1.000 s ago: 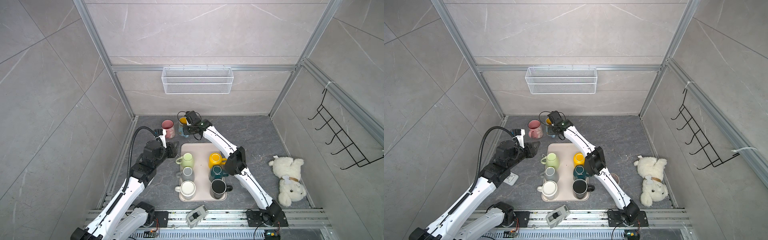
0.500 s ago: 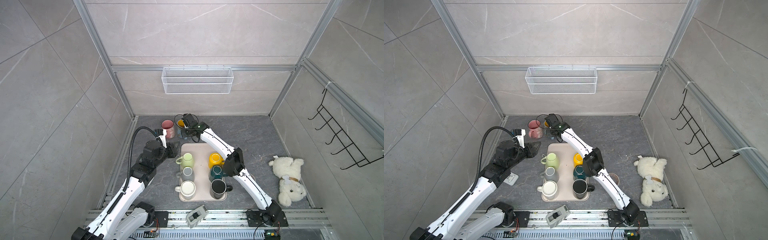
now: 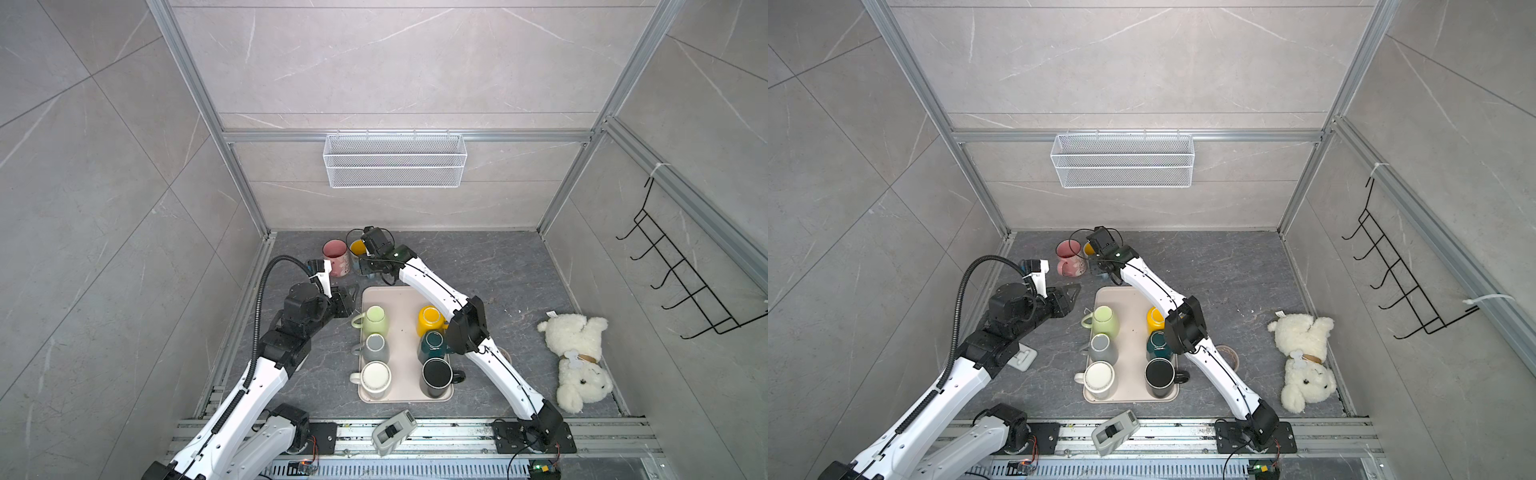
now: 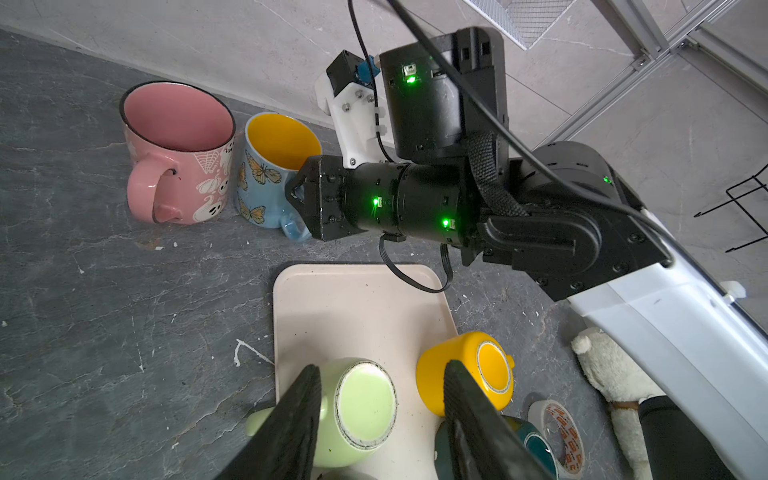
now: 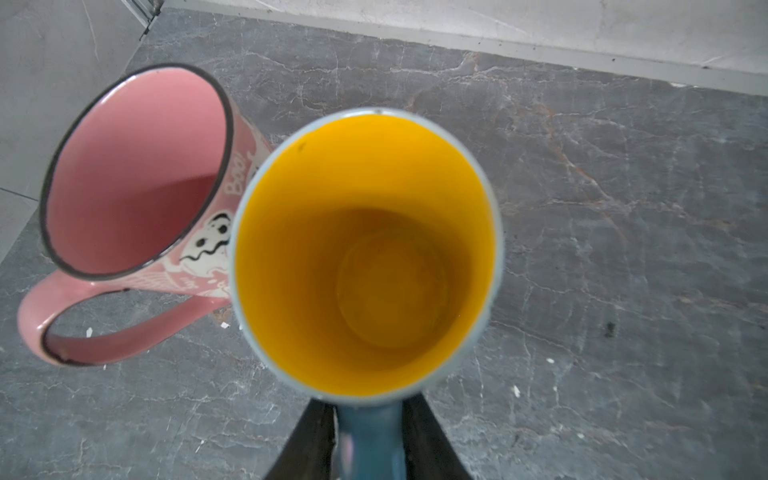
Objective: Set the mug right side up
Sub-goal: 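Lower the blue mug upright onto the table beside the pink mug with the right gripper, then open the right gripper to release the blue mug's handle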
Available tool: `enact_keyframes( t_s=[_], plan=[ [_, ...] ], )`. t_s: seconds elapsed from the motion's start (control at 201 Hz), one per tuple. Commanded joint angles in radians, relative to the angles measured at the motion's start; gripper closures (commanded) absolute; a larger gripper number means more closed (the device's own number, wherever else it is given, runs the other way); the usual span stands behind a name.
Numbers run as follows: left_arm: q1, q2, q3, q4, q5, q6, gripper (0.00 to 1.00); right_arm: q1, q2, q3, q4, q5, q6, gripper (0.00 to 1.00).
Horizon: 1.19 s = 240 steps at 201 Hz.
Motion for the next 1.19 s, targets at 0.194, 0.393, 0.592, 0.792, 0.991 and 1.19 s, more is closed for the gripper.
enact_keyframes(
  t_s=[0.194,0.393,0.592,0.792,0.991,1.19],
  plan=[
    [0.006,-0.045,-0.019,0.01,0.012,0.006,0.5,0.017,-0.014,0.027,0.013,-0.003,0.014,0.67],
    [0.006,-0.082,-0.029,-0.008,0.007,0.005,0.5,0.022,-0.02,0.023,0.009,-0.048,0.053,0.67],
    [0.005,-0.124,-0.042,-0.021,0.006,-0.007,0.5,0.033,-0.028,0.022,0.006,-0.072,0.075,0.67],
    [0.005,-0.153,-0.049,-0.034,0.007,-0.017,0.51,0.035,-0.039,0.017,-0.013,-0.074,0.083,0.67],
    [0.005,-0.169,-0.043,-0.058,0.002,-0.027,0.51,0.035,-0.067,0.011,-0.045,-0.049,0.072,0.53],
    [0.005,-0.167,-0.027,-0.1,-0.011,-0.044,0.5,0.036,-0.137,-0.035,-0.062,-0.02,0.051,0.41]
  ],
)
